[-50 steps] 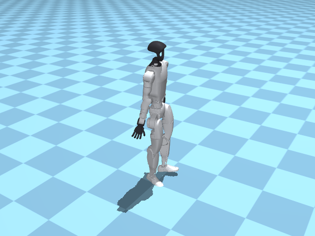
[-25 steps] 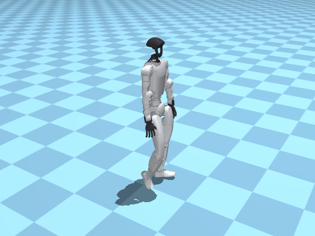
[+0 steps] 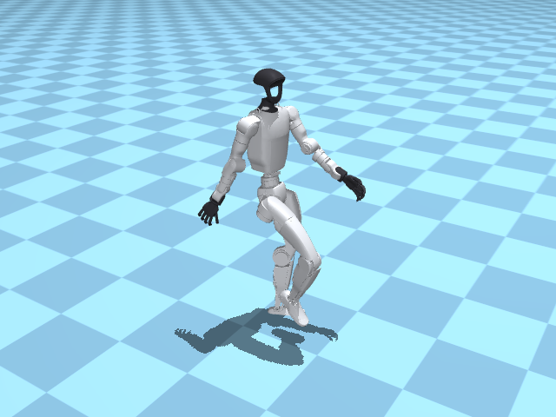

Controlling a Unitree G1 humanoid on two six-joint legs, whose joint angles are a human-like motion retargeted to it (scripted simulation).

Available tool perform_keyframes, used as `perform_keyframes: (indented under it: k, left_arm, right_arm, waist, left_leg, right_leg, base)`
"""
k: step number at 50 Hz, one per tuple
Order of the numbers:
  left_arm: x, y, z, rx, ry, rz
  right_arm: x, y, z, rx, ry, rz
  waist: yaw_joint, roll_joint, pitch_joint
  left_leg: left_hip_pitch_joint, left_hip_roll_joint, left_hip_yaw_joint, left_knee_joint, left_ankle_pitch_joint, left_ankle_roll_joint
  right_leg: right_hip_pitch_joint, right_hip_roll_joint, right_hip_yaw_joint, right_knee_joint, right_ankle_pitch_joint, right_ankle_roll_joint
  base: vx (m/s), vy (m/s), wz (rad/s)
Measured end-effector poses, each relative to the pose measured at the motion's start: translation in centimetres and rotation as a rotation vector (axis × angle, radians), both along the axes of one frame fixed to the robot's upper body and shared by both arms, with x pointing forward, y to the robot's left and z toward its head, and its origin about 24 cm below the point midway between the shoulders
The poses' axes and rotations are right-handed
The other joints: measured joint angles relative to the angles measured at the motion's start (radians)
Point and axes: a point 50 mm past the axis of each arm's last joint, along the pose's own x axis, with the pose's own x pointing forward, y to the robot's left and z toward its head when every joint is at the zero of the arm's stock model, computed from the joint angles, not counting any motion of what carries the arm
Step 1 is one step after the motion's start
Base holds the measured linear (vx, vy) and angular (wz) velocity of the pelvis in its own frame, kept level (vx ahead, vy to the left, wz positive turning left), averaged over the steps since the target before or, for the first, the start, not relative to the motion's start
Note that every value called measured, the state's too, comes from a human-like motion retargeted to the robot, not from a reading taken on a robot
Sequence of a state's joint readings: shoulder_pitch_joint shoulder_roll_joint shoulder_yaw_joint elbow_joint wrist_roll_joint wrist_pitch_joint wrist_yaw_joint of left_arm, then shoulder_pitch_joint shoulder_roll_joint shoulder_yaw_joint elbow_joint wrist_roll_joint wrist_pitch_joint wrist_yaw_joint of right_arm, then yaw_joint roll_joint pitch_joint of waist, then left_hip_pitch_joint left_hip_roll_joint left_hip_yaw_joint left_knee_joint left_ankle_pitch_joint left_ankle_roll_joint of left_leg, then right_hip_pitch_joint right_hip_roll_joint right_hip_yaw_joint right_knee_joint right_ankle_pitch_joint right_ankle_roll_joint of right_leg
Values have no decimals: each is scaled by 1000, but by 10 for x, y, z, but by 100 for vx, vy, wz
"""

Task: Upper body actions

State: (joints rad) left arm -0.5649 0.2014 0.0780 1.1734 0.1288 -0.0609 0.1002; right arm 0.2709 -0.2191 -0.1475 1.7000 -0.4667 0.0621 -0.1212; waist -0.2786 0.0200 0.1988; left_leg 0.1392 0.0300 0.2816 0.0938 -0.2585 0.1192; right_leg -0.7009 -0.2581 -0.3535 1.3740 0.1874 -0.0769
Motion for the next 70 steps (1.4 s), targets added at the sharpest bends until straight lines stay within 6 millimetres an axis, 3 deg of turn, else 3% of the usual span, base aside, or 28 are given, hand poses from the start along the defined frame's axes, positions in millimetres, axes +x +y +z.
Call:
perform_keyframes:
  k: [5,10,12,13,14,15,17,20,25,28,30,33,36,39,43,45,47,50,53,55,58,63,67,70]
  left_arm:
    - [-61,13,-53,182,258,-77]
    - [-155,16,-106,189,584,-143]
    - [-201,11,-123,137,733,-138]
    - [-220,8,-128,111,788,-129]
    - [-237,6,-132,81,840,-113]
    - [-255,5,-135,50,890,-93]
    - [-290,4,-138,-16,986,-16]
    - [-325,2,-138,-83,1064,98]
    - [-346,5,-136,-223,1094,321]
    - [-354,7,-134,-267,1100,419]
    - [-358,10,-133,-278,1115,434]
    - [-354,14,-134,-256,1116,388]
    - [-344,18,-135,-206,1079,305]
    - [-337,24,-134,-174,1038,260]
    - [-341,28,-133,-166,1027,291]
    - [-355,25,-132,-192,1046,325]
    - [-377,17,-131,-218,1092,364]
    - [-407,2,-128,-262,1184,396]
    - [-440,-10,-120,-318,1316,345]
    - [-458,-16,-114,-345,1397,288]
    - [-488,-26,-101,-382,1541,166]
    - [-532,-39,-76,-463,1731,-7]
    - [-549,-42,-64,-468,1801,-4]
    - [-546,-38,-65,-476,1795,47]
  right_arm:
    - [65,16,-22,1,-304,133]
    - [125,22,-30,10,-525,290]
    - [150,24,-31,29,-596,342]
    - [158,25,-30,38,-620,356]
    - [167,27,-30,55,-643,369]
    - [176,28,-30,75,-664,382]
    - [190,34,-30,139,-689,402]
    - [198,43,-30,234,-679,419]
    - [212,53,-30,350,-620,512]
    - [208,51,-30,342,-606,586]
    - [191,43,-32,299,-566,606]
    - [153,29,-33,225,-450,544]
    - [101,16,-28,174,-261,384]
    - [69,11,-22,120,-165,234]
    - [63,12,-21,57,-211,58]
    - [70,14,-22,42,-269,-24]
    - [79,15,-24,40,-309,-62]
    - [104,20,-28,59,-356,-72]
    - [156,31,-32,153,-469,-22]
    - [192,38,-31,210,-546,17]
    - [257,54,-20,273,-707,47]
    - [368,91,26,466,-1024,109]
    - [425,112,70,542,-1228,273]
    - [448,115,92,500,-1335,347]
  waist:
    - [53,1,-61]
    - [83,1,-130]
    - [124,-31,-163]
    - [137,-47,-179]
    - [152,-62,-192]
    - [168,-76,-203]
    - [209,-119,-223]
    - [279,-155,-243]
    - [337,-175,-219]
    - [261,-154,-188]
    - [212,-142,-187]
    - [185,-136,-203]
    - [217,-144,-216]
    - [239,-140,-215]
    - [210,-124,-184]
    - [191,-119,-174]
    - [206,-126,-172]
    - [237,-158,-165]
    - [297,-190,-130]
    - [335,-197,-122]
    - [425,-194,-107]
    - [566,-202,-79]
    - [658,-223,-41]
    - [701,-239,-28]
  left_leg:
    - [-11,1,37,-17,1,-22]
    - [-28,-9,43,-37,5,-43]
    - [-33,-53,62,-50,4,-46]
    - [-42,-77,61,-52,3,-46]
    - [-49,-97,61,-54,1,-47]
    - [-55,-115,60,-55,-2,-49]
    - [-56,-157,73,-64,-8,-55]
    - [-59,-175,108,-75,-11,-70]
    - [-76,-152,154,-95,9,-88]
    - [-71,-122,126,-93,30,-87]
    - [-71,-106,111,-91,42,-91]
    - [-87,-102,84,-89,55,-98]
    - [-94,-103,70,-89,65,-111]
    - [-100,-92,72,-76,70,-128]
    - [-114,-61,61,-3,65,-166]
    - [-140,-45,49,77,84,-194]
    - [-164,-27,97,172,173,-213]
    - [-274,17,122,423,370,-233]
    - [-502,11,35,777,513,-175]
    - [-632,70,43,989,471,-183]
    - [-840,192,73,1276,397,-149]
    - [-1152,271,72,1547,308,-127]
    - [-1256,293,122,1584,257,-100]
    - [-1276,301,148,1578,232,-90]
  right_leg:
    - [252,20,21,-250,75,52]
    - [510,142,114,-649,176,134]
    - [624,164,182,-875,235,178]
    - [671,160,195,-976,215,223]
    - [716,146,157,-1061,145,226]
    - [761,127,92,-1137,51,207]
    - [795,107,33,-1265,-39,186]
    - [788,73,-33,-1338,-34,190]
    - [692,103,133,-1284,-59,146]
    - [724,123,82,-1281,-78,141]
    - [746,134,49,-1294,-87,135]
    - [760,146,24,-1327,-91,122]
    - [768,148,10,-1351,-93,109]
    - [766,155,12,-1350,-105,97]
    - [790,170,1,-1346,-124,85]
    - [806,170,-1,-1347,-132,77]
    - [814,158,12,-1348,-133,68]
    - [818,111,28,-1351,-130,63]
    - [833,74,45,-1359,-122,55]
    - [832,72,48,-1359,-121,45]
    - [825,80,82,-1345,-125,26]
    - [821,55,165,-1320,-128,20]
    - [831,18,215,-1298,-136,17]
    - [827,2,230,-1288,-141,15]
  base:
    - [6,-11,-36]
    - [5,-10,-23]
    - [4,-11,-58]
    - [2,-11,-44]
    - [0,-13,-37]
    - [-2,-15,-48]
    - [-2,-16,-58]
    - [0,-23,-84]
    - [-18,-28,-55]
    - [-13,-24,92]
    - [-4,-21,90]
    - [-6,-14,65]
    - [-3,-15,19]
    - [-9,-16,1]
    - [-15,-13,26]
    - [-12,-10,12]
    - [-5,-4,-40]
    - [-18,-8,-35]
    - [-19,-10,-40]
    - [-15,-8,-45]
    - [-7,-2,-57]
    - [-2,-1,-91]
    - [5,-2,-66]
    - [4,-5,-23]
